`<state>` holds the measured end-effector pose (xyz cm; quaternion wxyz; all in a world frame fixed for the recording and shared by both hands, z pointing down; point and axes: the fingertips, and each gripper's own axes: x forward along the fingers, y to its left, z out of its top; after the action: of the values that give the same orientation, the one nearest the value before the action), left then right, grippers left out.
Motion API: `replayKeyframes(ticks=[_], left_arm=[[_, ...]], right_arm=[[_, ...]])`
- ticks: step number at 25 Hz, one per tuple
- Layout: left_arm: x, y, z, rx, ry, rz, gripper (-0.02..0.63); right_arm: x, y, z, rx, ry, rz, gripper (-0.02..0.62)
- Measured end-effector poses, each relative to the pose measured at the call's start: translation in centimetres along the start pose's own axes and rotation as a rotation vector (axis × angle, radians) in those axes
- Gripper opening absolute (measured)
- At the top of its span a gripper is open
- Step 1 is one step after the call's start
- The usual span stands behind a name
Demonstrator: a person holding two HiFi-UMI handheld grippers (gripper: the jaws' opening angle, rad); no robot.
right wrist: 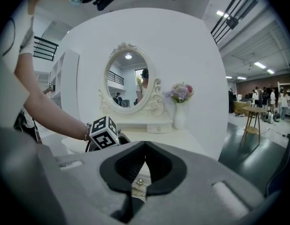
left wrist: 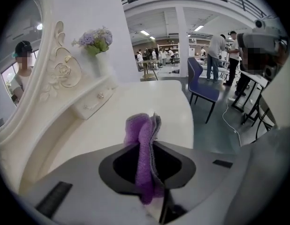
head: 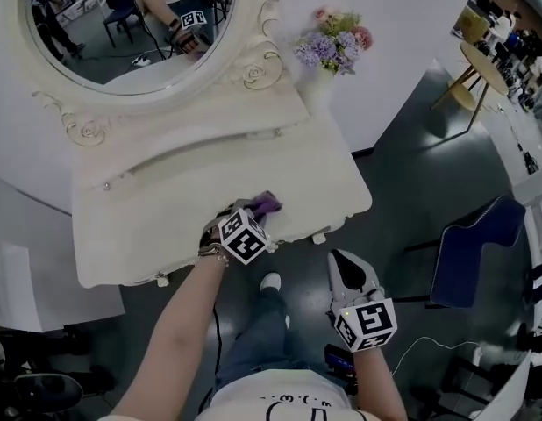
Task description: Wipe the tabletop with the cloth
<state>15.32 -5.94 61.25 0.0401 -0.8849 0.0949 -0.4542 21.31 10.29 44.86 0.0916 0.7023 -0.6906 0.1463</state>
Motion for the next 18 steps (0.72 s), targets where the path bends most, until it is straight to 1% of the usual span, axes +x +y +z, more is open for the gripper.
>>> replayKeyframes(ticks=[6,8,11,12,13,15,18], left_arm=[[-2.6,-6.4,-1.1,0.056,-0.013,-0.076,0.074],[-3.5,-8.1,-1.7,0.068,-0.008,-0.136,0.074],[-4.9,-10.8,-2.8,0.084,0.011,-0.268,0.074],[-5.4,-11.1,-3.1,0.087,0.009,-0.290,0.074],[-6.0,-11.0,-3.2,0.088,0.001,-0.292,0.074],[-7.1,-9.5,-3.1,0.079,-0.029,-0.265,0.074],[-8.7,-5.4,-2.6,0.066,-0.071,-0.185,0.074]], right_arm=[[-4.1,2.6,-1.9,0.028,-0.009,0.001,0.000],[-5.0,3.1,-2.2,0.037,-0.017,-0.003,0.000],[-5.8,3.5,-2.1,0.052,-0.032,-0.012,0.000],[-5.8,3.6,-1.8,0.054,-0.038,-0.014,0.000],[-5.8,3.7,-1.5,0.053,-0.045,-0.015,0.000],[-5.4,4.0,-0.7,0.051,-0.057,-0.016,0.000],[-4.4,4.1,0.2,0.053,-0.068,-0.025,0.000]])
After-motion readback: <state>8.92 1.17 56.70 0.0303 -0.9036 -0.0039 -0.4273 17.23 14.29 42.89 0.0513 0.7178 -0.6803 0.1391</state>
